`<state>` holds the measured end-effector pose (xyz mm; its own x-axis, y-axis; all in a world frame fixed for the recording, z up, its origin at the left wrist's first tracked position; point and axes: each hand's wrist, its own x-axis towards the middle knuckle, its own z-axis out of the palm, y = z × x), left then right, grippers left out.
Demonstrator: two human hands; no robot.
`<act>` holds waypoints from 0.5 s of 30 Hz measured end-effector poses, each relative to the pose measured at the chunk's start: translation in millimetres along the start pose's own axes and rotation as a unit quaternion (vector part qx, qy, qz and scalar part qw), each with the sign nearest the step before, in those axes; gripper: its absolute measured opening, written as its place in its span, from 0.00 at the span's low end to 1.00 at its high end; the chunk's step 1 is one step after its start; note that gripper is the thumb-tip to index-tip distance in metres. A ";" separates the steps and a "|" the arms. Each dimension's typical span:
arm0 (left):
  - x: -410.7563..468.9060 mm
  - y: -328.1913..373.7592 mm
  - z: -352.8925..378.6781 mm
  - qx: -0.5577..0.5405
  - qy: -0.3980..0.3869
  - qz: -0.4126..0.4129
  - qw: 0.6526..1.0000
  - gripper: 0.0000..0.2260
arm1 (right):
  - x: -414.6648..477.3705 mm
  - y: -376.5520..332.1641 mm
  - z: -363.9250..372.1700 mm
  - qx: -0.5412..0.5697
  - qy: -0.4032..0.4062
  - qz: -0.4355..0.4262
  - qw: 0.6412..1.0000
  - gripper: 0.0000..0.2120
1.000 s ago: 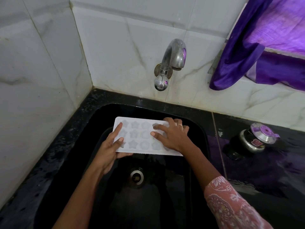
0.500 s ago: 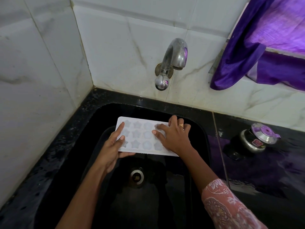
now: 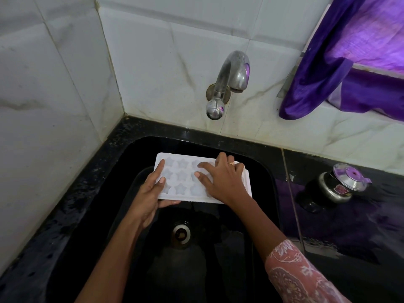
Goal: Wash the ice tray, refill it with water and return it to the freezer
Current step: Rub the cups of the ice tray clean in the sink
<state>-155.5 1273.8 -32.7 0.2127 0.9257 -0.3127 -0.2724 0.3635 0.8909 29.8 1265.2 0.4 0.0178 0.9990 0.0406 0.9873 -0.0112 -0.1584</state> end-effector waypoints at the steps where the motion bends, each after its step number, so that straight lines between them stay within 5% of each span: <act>1: -0.5 0.1 0.9 -0.001 -0.002 0.001 1.000 0.17 | 0.9 -2.1 1.2 0.000 -0.010 -0.002 1.000 0.19; 15: -0.4 -0.2 1.6 -0.011 0.000 0.004 1.000 0.17 | 4.7 -1.9 2.2 -0.007 -0.037 0.012 0.999 0.19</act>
<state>-154.0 1273.2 -32.2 0.2108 0.9284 -0.3061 -0.2939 0.3589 0.8859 27.6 1270.0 -1.3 0.0293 0.9989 -0.0365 0.9888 -0.0343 -0.1454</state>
